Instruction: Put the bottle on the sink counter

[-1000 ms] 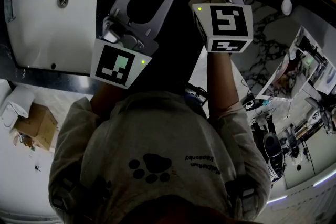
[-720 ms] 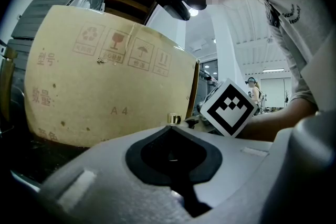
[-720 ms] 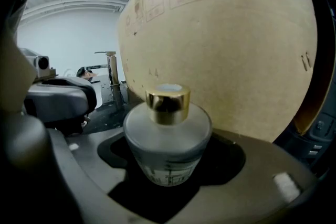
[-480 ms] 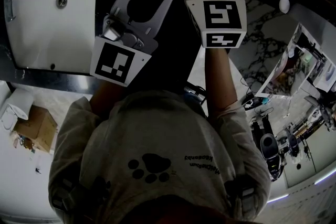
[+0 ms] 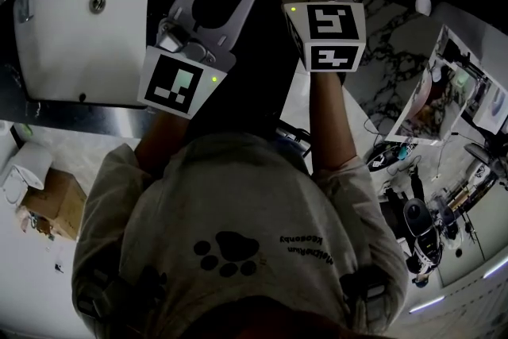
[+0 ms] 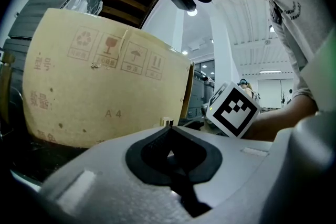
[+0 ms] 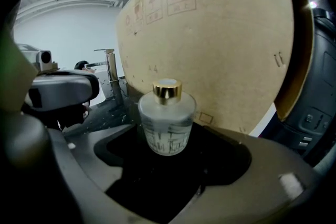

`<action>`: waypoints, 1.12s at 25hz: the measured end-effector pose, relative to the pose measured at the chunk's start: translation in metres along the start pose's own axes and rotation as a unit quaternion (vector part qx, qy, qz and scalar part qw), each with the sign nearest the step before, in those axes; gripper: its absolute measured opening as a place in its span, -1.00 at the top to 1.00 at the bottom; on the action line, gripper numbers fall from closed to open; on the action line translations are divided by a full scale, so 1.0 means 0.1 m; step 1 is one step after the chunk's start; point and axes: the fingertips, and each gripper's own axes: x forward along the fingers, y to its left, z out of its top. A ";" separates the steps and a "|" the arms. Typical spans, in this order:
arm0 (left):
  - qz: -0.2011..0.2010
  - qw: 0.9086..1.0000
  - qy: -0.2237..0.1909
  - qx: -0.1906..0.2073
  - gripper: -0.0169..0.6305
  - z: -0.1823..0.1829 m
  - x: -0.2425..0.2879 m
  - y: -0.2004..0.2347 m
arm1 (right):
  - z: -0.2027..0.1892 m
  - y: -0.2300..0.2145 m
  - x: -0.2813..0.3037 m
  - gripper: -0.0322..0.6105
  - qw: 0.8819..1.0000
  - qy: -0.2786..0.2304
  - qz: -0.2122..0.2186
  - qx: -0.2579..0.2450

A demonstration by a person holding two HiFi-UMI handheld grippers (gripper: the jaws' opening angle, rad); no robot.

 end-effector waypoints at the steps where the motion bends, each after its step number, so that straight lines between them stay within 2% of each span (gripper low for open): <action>1: 0.000 1.000 -0.002 0.002 0.94 0.03 -0.02 -0.03 | -0.02 -0.01 -0.07 -0.31 1.000 0.000 -0.005 0.003; 2: 0.000 1.000 -0.004 0.005 0.94 0.05 -0.04 -0.06 | -0.04 -0.01 -0.14 -0.30 1.000 -0.002 -0.011 0.006; 4: 0.000 1.000 -0.008 0.012 0.94 0.11 -0.10 -0.12 | -0.04 -0.01 -0.30 -0.10 1.000 -0.007 -0.025 0.009; 6: 0.001 1.000 -0.011 0.018 0.94 0.17 -0.17 -0.18 | 0.00 0.02 -0.46 0.03 0.999 -0.019 -0.035 0.006; 9: 0.005 1.000 -0.013 0.024 0.94 0.25 -0.30 -0.29 | 0.14 0.09 -0.70 0.27 0.997 -0.053 -0.050 -0.002; 14: 0.016 0.999 -0.028 0.034 0.94 0.46 -0.57 -0.56 | 0.31 0.20 -1.21 0.89 0.991 -0.104 -0.083 -0.014; 21: 0.042 0.996 -0.059 0.058 0.94 0.78 -1.04 -0.95 | 0.39 0.40 -1.89 0.90 0.983 -0.154 -0.098 -0.011; 26: 0.053 0.996 -0.060 0.042 0.94 0.89 -1.35 -1.23 | 0.44 0.60 -2.45 0.90 0.976 -0.193 -0.103 -0.004; 28: 0.054 0.995 -0.062 0.048 0.94 0.94 -1.46 -1.35 | 0.46 0.69 -2.68 0.90 0.972 -0.210 -0.107 -0.005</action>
